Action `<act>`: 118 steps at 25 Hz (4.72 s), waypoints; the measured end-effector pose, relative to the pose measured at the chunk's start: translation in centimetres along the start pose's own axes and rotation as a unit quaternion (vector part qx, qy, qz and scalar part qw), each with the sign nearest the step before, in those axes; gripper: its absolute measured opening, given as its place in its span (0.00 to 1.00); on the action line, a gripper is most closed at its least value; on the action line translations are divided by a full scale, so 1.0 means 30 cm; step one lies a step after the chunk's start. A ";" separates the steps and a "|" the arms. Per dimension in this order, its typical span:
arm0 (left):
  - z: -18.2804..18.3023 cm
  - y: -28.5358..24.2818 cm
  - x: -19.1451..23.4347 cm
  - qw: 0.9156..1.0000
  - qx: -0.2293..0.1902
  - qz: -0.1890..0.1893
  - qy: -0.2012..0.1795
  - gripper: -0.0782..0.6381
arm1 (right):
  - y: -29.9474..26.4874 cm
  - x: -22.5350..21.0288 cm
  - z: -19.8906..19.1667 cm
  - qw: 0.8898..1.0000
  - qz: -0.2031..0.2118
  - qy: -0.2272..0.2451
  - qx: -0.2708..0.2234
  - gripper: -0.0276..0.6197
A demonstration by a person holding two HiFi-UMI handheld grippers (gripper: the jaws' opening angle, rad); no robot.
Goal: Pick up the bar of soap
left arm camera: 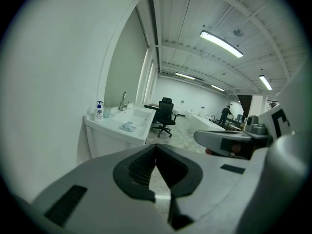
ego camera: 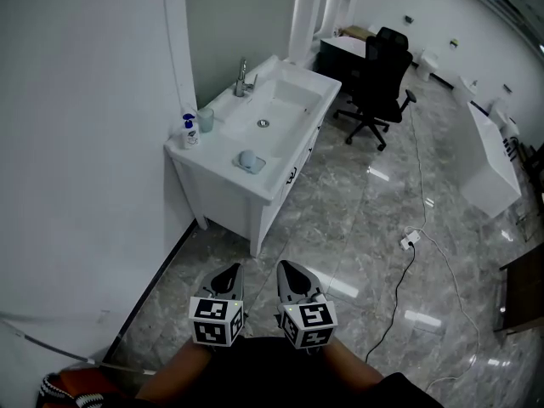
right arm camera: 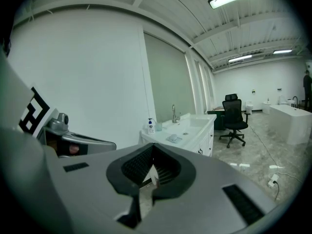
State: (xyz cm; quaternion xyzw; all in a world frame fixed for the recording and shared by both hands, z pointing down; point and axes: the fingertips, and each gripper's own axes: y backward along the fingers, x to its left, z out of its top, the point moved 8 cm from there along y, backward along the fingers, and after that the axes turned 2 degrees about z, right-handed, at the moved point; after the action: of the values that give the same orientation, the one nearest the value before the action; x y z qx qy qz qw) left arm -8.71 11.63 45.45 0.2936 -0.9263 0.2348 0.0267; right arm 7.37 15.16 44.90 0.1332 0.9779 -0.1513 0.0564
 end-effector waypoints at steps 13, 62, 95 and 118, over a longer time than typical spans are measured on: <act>0.069 -0.135 0.222 1.000 0.004 -0.010 -0.001 0.12 | -0.234 0.048 0.046 1.000 -0.003 -0.017 -0.006 0.05; 0.319 -0.758 0.358 0.999 0.037 0.030 0.023 0.12 | -0.828 -0.398 0.258 0.999 0.044 -0.010 0.025 0.05; 0.523 -1.028 0.560 0.996 0.052 0.067 0.025 0.12 | -1.320 -0.587 0.332 0.994 0.026 -0.053 0.091 0.05; 0.575 -1.012 0.781 0.996 0.035 0.079 0.037 0.12 | -1.624 -0.562 0.114 0.967 0.000 -0.129 0.221 0.36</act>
State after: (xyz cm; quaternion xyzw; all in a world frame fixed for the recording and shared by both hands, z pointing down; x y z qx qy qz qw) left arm -9.63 -30.38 47.24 0.2116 -0.9359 0.2796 0.0324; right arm 10.23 -34.77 57.89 0.1216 0.9045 -0.3797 0.1514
